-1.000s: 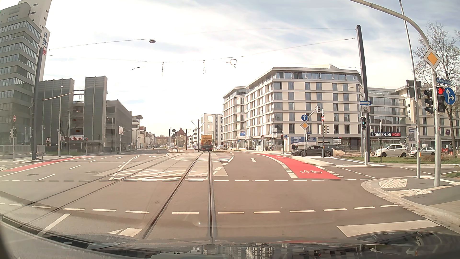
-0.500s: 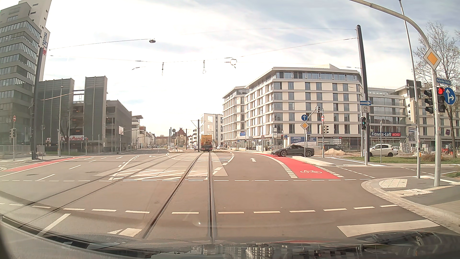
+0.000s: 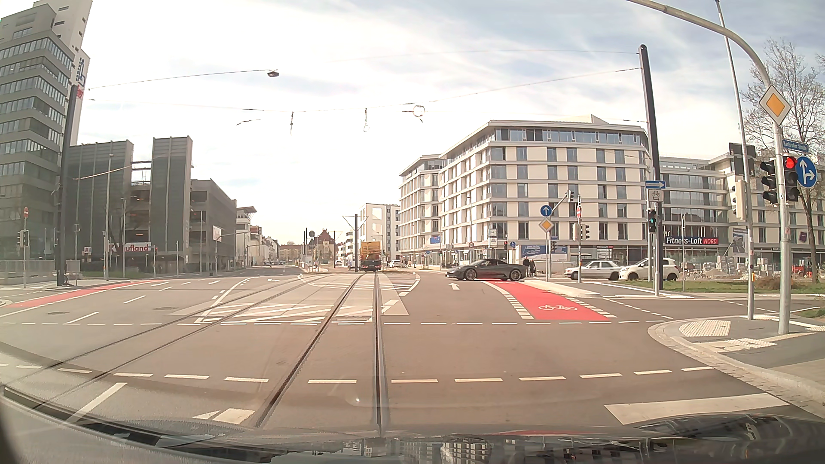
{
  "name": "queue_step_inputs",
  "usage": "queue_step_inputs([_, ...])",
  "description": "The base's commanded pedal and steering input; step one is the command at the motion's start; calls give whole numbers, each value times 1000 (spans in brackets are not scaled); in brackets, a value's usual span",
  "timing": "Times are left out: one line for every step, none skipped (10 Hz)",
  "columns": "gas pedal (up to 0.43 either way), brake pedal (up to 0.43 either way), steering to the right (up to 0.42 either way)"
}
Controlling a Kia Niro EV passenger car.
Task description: Follow the waypoints while adhering to traffic rules and regulations
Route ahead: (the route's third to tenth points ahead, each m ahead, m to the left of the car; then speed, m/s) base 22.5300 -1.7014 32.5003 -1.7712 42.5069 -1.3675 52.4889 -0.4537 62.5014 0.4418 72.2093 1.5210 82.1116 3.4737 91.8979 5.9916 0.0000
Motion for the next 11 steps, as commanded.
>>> queue_step_inputs([0,201,61])
queue_step_inputs([0,201,61])
queue_step_inputs([0,201,61])
queue_step_inputs([0,201,61])
queue_step_inputs([0,201,61])
queue_step_inputs([0,201,61])
queue_step_inputs([0,201,61])
queue_step_inputs([0,201,61])
queue_step_inputs([0,201,61])
queue_step_inputs([0,201,61])
queue_step_inputs([0,201,61])
